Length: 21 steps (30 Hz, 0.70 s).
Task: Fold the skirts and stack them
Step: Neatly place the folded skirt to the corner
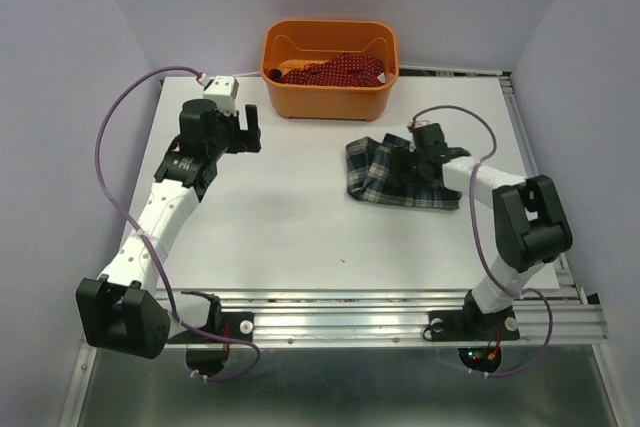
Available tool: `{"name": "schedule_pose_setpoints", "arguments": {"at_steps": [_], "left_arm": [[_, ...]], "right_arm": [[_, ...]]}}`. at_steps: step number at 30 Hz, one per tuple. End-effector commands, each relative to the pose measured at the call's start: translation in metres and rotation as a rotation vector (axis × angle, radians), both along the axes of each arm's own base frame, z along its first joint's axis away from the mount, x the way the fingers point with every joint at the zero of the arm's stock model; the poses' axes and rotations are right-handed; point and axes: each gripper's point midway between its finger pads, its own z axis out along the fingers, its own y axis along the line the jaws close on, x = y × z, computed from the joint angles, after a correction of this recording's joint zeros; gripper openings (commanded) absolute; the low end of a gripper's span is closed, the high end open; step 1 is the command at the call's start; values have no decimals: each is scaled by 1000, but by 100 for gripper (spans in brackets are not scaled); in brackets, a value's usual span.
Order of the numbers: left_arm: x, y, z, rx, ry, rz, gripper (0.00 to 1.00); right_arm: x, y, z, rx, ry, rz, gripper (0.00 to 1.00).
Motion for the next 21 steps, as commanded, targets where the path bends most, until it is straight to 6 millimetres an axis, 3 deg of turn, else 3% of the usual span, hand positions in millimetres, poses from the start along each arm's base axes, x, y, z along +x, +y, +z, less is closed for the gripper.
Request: {"name": "schedule_pose_setpoints", "arguments": {"at_steps": [1, 2, 5, 6, 9, 14, 21], "left_arm": [[2, -10, 9, 10, -30, -86, 99], [2, -14, 7, 3, -18, -112, 98], [4, -19, 4, -4, 0, -135, 98], [4, -20, 4, -8, 4, -140, 98], [4, -25, 2, -19, 12, -164, 98], [6, -28, -3, -18, 32, -175, 98], [7, -26, -9, -4, 38, -180, 99]], "right_arm": [[-24, -65, -16, -124, 120, 76, 94], [-17, -84, -10, -111, 112, 42, 94], [-4, -108, -7, -95, 116, 44, 99], [6, -126, -7, -90, 127, 9, 100], [24, -139, -7, -44, 122, 48, 100], [78, -169, -13, -66, 98, 44, 100], [139, -183, -19, -64, 42, 51, 100]]}}
